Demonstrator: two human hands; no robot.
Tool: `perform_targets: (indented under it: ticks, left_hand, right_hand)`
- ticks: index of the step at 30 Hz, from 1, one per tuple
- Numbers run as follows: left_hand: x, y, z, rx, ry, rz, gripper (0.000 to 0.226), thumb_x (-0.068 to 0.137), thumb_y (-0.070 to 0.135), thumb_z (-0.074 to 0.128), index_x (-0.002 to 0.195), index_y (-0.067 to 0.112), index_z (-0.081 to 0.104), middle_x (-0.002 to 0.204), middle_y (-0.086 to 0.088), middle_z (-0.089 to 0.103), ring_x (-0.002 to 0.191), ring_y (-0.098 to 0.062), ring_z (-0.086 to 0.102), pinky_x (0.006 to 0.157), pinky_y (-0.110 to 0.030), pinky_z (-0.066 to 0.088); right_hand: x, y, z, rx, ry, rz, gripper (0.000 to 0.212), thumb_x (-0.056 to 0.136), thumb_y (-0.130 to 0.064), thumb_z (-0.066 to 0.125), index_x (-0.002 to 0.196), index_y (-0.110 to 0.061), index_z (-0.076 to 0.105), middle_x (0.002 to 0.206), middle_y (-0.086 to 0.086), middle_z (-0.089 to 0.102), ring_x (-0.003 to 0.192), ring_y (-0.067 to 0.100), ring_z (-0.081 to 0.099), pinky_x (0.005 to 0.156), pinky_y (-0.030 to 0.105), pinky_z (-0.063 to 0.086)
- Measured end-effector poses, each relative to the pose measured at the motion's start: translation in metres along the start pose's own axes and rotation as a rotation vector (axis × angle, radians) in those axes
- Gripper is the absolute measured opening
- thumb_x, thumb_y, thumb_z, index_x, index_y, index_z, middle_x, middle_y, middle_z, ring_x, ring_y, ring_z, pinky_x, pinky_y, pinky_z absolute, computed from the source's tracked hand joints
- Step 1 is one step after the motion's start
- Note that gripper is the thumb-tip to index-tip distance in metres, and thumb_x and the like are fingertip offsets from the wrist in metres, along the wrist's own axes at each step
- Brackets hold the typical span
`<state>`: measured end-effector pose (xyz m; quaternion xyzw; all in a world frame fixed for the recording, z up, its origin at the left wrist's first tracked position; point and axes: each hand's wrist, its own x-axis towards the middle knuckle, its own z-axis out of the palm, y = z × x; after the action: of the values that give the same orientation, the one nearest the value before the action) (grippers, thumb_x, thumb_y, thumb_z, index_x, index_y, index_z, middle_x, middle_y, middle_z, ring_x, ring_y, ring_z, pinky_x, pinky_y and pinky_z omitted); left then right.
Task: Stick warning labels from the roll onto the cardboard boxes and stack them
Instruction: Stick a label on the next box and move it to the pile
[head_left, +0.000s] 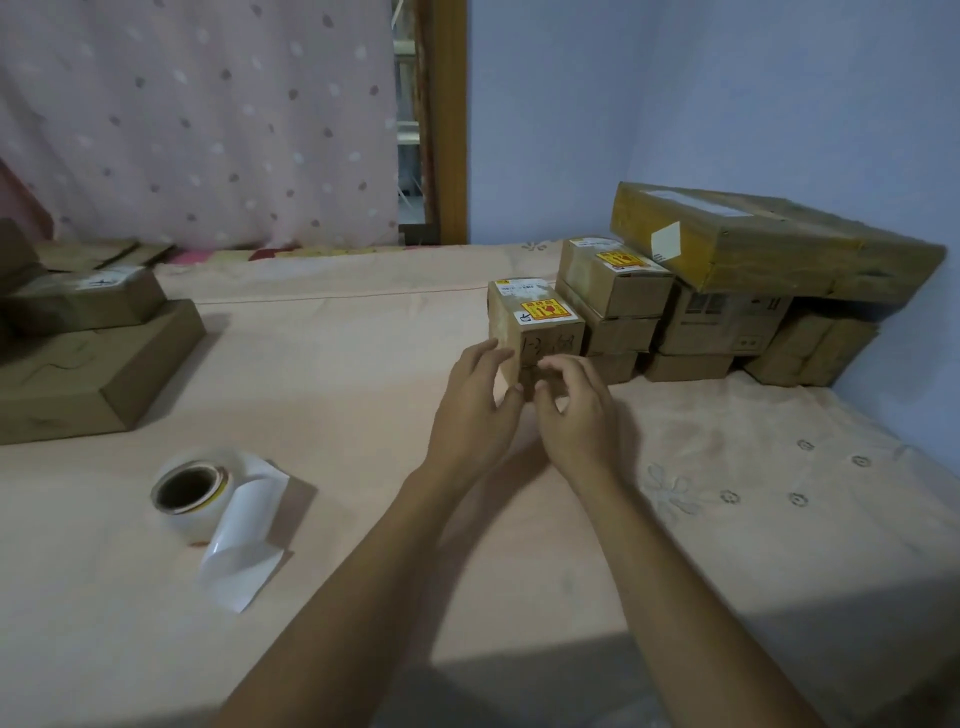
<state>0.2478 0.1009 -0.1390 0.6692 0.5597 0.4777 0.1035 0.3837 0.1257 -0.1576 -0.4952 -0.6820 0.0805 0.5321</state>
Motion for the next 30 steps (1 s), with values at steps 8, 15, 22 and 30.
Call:
perform_targets:
  ticks: [8, 15, 22, 30]
  left_hand:
    - [-0.011, -0.013, -0.085, 0.444, -0.017, 0.061, 0.044, 0.098, 0.025, 0.059, 0.139, 0.013, 0.056, 0.152, -0.004, 0.047, 0.145, -0.021, 0.033, 0.103, -0.041, 0.047]
    - [-0.026, -0.041, -0.200, 0.621, 0.019, -0.069, 0.045, 0.100, 0.033, 0.055, 0.142, 0.016, 0.053, 0.153, -0.001, 0.046, 0.144, -0.020, 0.033, 0.107, -0.042, 0.043]
    - [-0.049, -0.084, -0.313, 0.792, -0.008, -0.253, 0.045, 0.101, 0.032, 0.052, 0.144, 0.019, 0.048, 0.138, -0.003, 0.053, 0.124, -0.024, 0.049, 0.082, -0.037, 0.045]
    - [-0.036, -0.132, -0.380, 0.919, -0.032, -0.329, 0.043, 0.099, 0.041, 0.052, 0.133, 0.014, 0.056, 0.134, -0.005, 0.055, 0.128, -0.025, 0.046, 0.091, -0.044, 0.051]
  right_hand:
    - [-0.001, -0.046, 0.016, -0.089, -0.320, -0.136, 0.035, 0.102, -0.026, 0.056, 0.136, -0.021, 0.062, 0.152, -0.013, 0.049, 0.139, 0.007, 0.043, 0.107, 0.030, 0.040]
    - [-0.001, -0.114, 0.055, -0.104, -0.466, -0.179, 0.040, 0.104, -0.038, 0.052, 0.141, -0.023, 0.059, 0.154, -0.010, 0.049, 0.140, 0.013, 0.043, 0.113, 0.032, 0.036]
    - [-0.005, -0.192, 0.110, -0.063, -0.612, -0.216, 0.045, 0.105, -0.045, 0.048, 0.145, -0.025, 0.053, 0.155, -0.011, 0.047, 0.141, 0.013, 0.042, 0.112, 0.034, 0.037]
    - [0.002, -0.265, 0.188, 0.013, -0.719, -0.208, 0.043, 0.101, -0.041, 0.055, 0.140, -0.023, 0.056, 0.147, -0.007, 0.054, 0.132, 0.018, 0.051, 0.103, 0.035, 0.043]
